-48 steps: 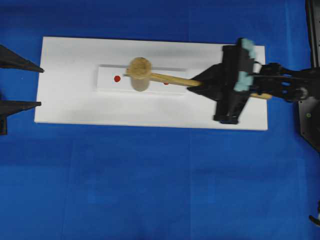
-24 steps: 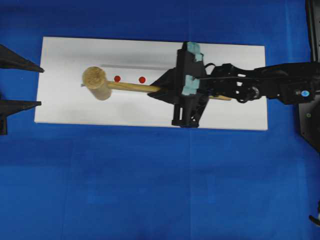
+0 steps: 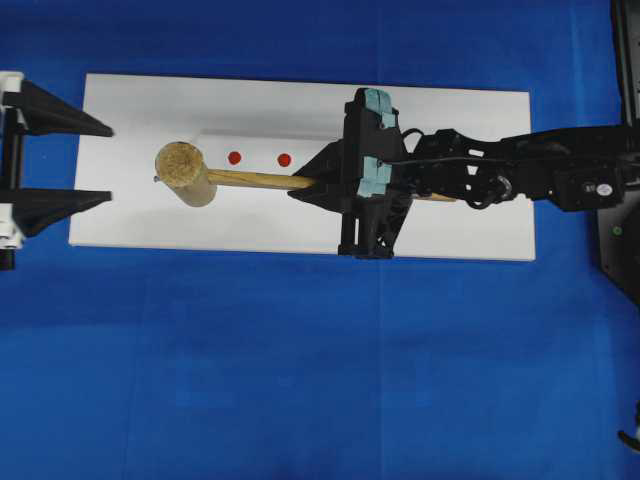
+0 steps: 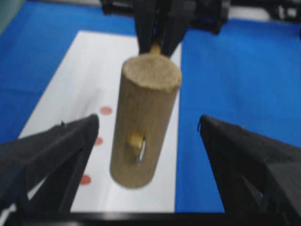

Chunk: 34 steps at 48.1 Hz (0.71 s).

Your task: Hit the mark with a hammer.

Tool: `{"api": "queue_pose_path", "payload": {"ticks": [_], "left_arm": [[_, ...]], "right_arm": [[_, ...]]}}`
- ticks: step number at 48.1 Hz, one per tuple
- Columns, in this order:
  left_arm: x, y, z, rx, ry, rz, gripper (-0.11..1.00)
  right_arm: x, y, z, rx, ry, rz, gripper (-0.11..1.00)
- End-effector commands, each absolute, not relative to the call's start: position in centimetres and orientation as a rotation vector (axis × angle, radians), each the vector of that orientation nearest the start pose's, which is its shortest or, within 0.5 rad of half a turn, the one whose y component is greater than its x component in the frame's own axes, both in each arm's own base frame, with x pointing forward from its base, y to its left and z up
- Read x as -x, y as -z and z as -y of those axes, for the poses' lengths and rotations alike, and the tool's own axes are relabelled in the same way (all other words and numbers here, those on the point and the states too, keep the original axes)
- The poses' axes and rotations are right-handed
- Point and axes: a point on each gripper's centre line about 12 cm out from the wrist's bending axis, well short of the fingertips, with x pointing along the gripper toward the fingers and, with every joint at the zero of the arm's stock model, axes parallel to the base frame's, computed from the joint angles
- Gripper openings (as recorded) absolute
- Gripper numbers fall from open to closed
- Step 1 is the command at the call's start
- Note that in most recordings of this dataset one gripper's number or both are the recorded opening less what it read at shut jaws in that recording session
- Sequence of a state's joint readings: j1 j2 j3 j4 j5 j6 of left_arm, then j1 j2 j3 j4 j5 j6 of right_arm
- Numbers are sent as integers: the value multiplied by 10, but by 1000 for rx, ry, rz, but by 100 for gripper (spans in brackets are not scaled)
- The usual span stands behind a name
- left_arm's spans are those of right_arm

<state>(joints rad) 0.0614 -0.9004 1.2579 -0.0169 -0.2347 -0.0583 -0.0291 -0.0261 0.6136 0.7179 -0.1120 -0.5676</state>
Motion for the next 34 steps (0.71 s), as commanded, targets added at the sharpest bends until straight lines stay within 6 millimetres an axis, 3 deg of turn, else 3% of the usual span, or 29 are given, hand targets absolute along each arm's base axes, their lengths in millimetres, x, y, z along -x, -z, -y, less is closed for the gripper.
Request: {"api": "queue_pose_path", "payload": {"ticks": [1,34], "left_arm": [[-209,-241,-14,82,-72,-100,93],[-288,-220,-24,80,-96,-178,94]], "right_arm": [[-409,-223,22,-130,141,-442,2],[-404,-222,22,-123,141,-444,2]]}}
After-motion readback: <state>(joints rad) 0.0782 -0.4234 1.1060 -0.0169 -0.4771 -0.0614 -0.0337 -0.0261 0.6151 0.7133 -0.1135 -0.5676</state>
